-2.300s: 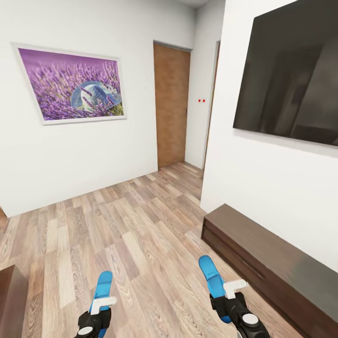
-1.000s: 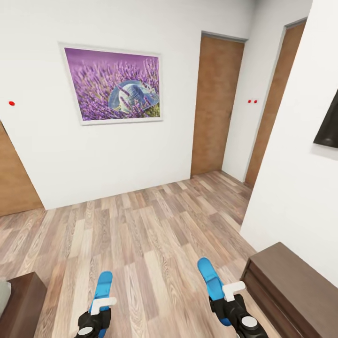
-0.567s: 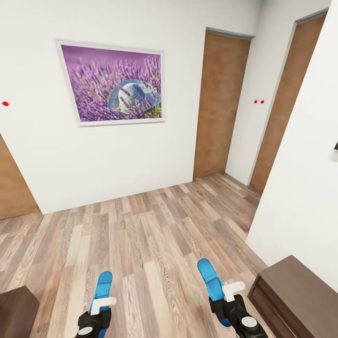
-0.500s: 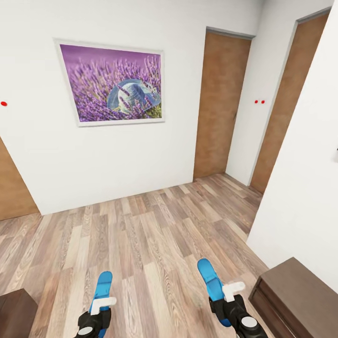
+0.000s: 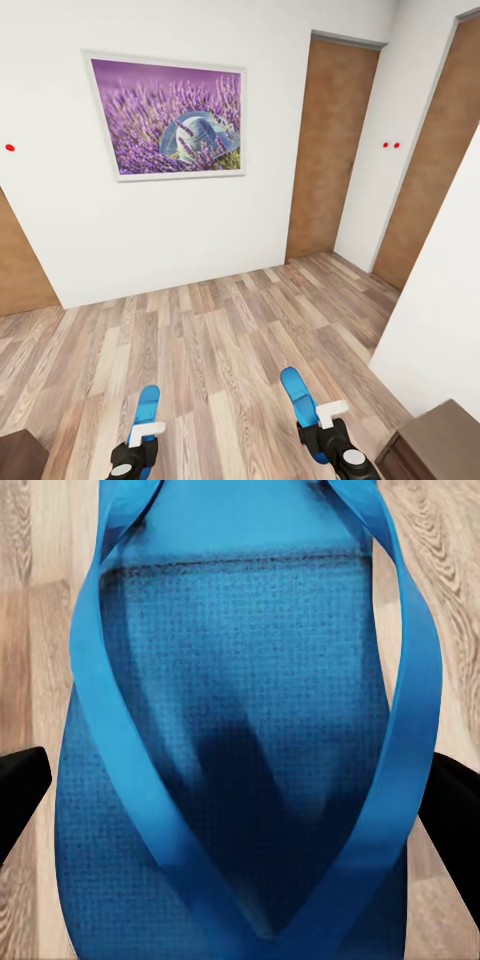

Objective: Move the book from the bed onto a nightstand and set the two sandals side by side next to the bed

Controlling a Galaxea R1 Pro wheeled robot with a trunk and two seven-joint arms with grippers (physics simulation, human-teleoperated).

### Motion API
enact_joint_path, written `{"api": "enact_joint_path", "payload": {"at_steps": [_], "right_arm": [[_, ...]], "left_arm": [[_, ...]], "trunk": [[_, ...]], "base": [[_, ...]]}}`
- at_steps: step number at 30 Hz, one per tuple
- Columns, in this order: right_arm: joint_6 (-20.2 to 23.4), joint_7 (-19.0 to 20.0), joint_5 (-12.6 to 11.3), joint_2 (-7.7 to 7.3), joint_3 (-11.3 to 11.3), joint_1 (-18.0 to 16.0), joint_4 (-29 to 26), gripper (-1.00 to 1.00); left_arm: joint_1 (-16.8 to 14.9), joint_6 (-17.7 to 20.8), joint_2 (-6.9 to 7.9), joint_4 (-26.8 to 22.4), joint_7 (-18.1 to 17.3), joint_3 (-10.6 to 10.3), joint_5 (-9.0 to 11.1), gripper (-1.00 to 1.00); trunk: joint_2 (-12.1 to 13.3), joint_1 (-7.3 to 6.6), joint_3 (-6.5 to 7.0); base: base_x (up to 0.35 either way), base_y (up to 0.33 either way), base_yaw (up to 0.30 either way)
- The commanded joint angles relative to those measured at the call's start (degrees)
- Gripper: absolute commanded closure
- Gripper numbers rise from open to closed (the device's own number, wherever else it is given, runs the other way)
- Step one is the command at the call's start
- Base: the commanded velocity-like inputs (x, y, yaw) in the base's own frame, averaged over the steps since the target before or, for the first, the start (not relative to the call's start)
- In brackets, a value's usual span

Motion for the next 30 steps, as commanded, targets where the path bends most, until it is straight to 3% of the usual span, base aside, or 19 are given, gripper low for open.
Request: {"api": "enact_joint_path", "payload": {"at_steps": [1,18,30], "right_arm": [[0.4,-0.5,0.0,-0.07,0.2,-0.1,-0.1,1.00],[0.4,-0.5,0.0,-0.07,0.3,0.0,0.2,1.00],[0.4,-0.5,0.0,-0.06,0.3,0.0,0.3,1.00]], "left_arm": [[0.0,-0.1,0.02,0.0,0.3,-0.5,0.4,1.00],[0.0,-0.1,-0.03,0.0,0.3,-0.5,0.4,1.00],[0.0,-0.1,-0.05,0.0,0.3,-0.5,0.4,1.00]], "trunk": [[0.0,0.04,-0.07],[0.0,0.04,-0.07],[0.0,0.04,-0.07]], "base": [[0.339,0.050,0.015],[0.339,0.091,0.013],[0.339,0.032,0.234]]}}
